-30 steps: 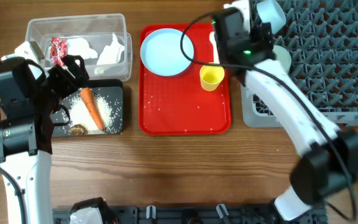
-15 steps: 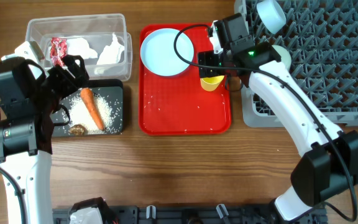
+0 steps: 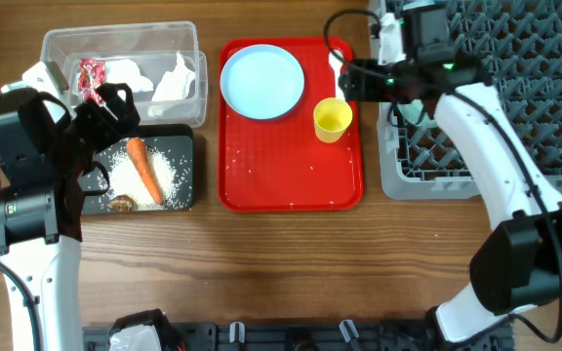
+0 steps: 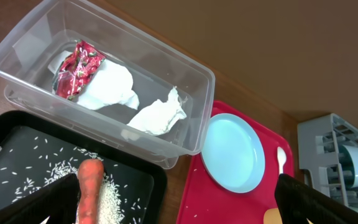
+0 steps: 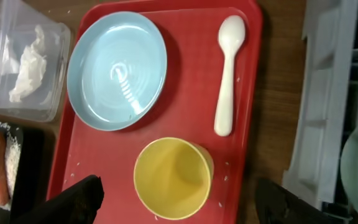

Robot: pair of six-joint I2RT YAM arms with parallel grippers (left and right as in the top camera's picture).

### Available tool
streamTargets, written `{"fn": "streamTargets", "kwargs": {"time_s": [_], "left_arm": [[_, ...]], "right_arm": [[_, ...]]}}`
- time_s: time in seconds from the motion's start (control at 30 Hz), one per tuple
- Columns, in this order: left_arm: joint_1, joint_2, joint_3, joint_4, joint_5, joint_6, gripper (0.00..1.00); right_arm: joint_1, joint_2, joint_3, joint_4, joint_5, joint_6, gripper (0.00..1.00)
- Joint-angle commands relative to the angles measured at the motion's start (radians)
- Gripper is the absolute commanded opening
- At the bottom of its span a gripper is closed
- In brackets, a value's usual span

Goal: Sort waste into correct bins and load items into the dishwasher rack
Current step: 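Grasp the yellow cup with the left gripper and lift it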

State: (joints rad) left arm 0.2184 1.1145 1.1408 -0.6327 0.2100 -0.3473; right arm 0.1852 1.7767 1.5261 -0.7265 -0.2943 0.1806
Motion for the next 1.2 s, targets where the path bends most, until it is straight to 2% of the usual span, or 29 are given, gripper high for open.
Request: {"fn": "streamTargets", "kwargs": {"time_s": [0.0,0.03,0.07,0.2,0.3,0.43,0.5,0.6,0.7,0.73,0.8,0.9,0.93,1.0,1.07,1.13,1.17], "left_arm": [[0.004,0.011,0.008,0.024,0.171,-0.009,1.0],[-0.023,0.038,0.008,0.095,0.293,0.007,1.0],[-0.064,0.071,0.008,0.154,0.322,0.006,0.97],[-0.346,0.347,0.009,0.409,0.293,0.029,1.0],[-0.494,0.558,0.05,0.566,0.279,0.029,0.99],[-0.672,0.803,0.217,0.525,0.166,0.111,1.0],[-0.716,0.846,0.245,0.497,0.086,0.124,1.0],[-0.747,0.882,0.245,0.459,-0.003,0.129,0.93],[-0.748,0.928,0.245,0.464,-0.003,0.131,0.88],[-0.748,0.938,0.245,0.463,-0.003,0.131,0.84],[-0.748,0.943,0.245,0.46,-0.003,0.131,0.66],[-0.749,0.943,0.245,0.461,-0.003,0.13,0.15],[-0.749,0.943,0.245,0.46,-0.002,0.13,0.04],[-0.748,0.943,0.245,0.463,0.003,0.065,0.04],[-0.732,0.925,0.245,0.461,0.072,0.016,0.04],[-0.688,0.886,0.245,0.459,0.235,-0.029,0.04],[-0.646,0.856,0.245,0.46,0.378,-0.055,0.04]], "right_arm": [[-0.003,0.009,-0.002,0.008,-0.058,-0.024,0.81],[-0.006,0.005,0.0,0.01,-0.057,-0.024,0.81],[-0.015,-0.003,0.0,0.013,-0.057,-0.024,0.81],[-0.099,-0.096,0.004,0.021,-0.058,-0.015,0.81],[-0.184,-0.208,0.009,0.018,-0.058,-0.016,0.81],[-0.229,-0.333,0.009,-0.012,-0.053,-0.024,0.81],[-0.229,-0.339,0.009,-0.028,-0.042,-0.023,0.81],[-0.229,-0.335,0.007,-0.049,-0.039,-0.024,0.81],[-0.229,-0.334,0.007,-0.052,-0.039,-0.024,0.81],[-0.229,-0.334,0.007,-0.054,-0.039,-0.024,0.81],[-0.229,-0.333,0.007,-0.055,-0.039,-0.024,0.81],[-0.229,-0.333,0.007,-0.064,-0.039,-0.024,0.81],[-0.229,-0.333,0.007,-0.07,-0.039,-0.024,0.81],[-0.229,-0.333,0.007,-0.074,-0.039,-0.024,0.81],[-0.229,-0.333,0.007,-0.079,-0.04,-0.024,0.81],[-0.229,-0.333,0.007,-0.084,-0.048,-0.039,0.81],[-0.229,-0.328,0.007,-0.084,-0.077,-0.069,0.81]]}}
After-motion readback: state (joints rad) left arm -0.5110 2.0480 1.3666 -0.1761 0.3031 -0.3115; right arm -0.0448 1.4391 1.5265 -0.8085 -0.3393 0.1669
